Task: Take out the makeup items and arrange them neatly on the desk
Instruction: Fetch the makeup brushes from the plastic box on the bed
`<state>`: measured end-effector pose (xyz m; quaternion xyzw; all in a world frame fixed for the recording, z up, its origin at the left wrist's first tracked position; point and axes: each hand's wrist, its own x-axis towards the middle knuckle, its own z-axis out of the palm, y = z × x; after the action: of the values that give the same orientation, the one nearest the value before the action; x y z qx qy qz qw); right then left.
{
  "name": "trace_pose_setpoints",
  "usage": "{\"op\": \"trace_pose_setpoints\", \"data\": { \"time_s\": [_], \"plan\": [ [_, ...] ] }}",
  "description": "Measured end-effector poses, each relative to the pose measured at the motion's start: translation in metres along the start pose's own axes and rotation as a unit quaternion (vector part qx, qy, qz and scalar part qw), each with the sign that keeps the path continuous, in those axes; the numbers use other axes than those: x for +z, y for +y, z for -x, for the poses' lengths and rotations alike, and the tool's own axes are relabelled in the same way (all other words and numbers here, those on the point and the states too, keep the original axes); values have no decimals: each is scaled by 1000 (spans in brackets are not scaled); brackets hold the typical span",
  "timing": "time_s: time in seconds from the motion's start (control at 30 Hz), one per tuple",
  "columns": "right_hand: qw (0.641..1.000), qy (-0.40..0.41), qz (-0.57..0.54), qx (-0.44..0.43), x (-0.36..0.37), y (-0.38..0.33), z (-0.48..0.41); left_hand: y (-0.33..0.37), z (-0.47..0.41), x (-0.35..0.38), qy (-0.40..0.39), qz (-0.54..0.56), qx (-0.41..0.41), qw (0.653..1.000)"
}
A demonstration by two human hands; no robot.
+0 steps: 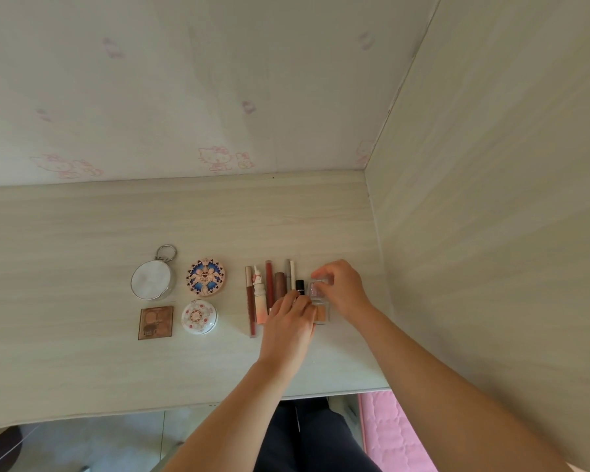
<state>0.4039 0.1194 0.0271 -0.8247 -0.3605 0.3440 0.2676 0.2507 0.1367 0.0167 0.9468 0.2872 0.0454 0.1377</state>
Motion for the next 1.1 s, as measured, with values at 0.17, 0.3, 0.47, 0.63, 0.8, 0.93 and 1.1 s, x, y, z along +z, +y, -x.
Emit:
{"op": "trace_pose_setpoints", "data": {
  "time_s": [0.17, 0.3, 0.47, 0.63, 0.8, 0.93, 1.1],
  "plan": [
    [1000, 25, -9, 2, -7, 8, 15, -3, 2, -6, -19, 0, 19, 1000],
    [998, 49, 17, 22, -15, 17, 37, -9, 8, -16, -23, -6, 46, 999],
    [995, 27, 87, 40, -10, 31, 69, -26, 12, -18, 1, -23, 84, 996],
    [989, 58, 96, 96, 7, 28, 102, -40, 15, -24, 2, -41, 149, 988],
    [983, 140, 57, 109, 31, 13, 141, -51, 20, -27, -29, -28, 225, 974],
    [969, 202, 50, 137, 48, 2, 173, -51, 29, -32, -68, -9, 265, 962],
    [947, 254, 64, 186, 63, 3, 221, -32, 42, -38, -93, -5, 338, 936]
  ]
}}
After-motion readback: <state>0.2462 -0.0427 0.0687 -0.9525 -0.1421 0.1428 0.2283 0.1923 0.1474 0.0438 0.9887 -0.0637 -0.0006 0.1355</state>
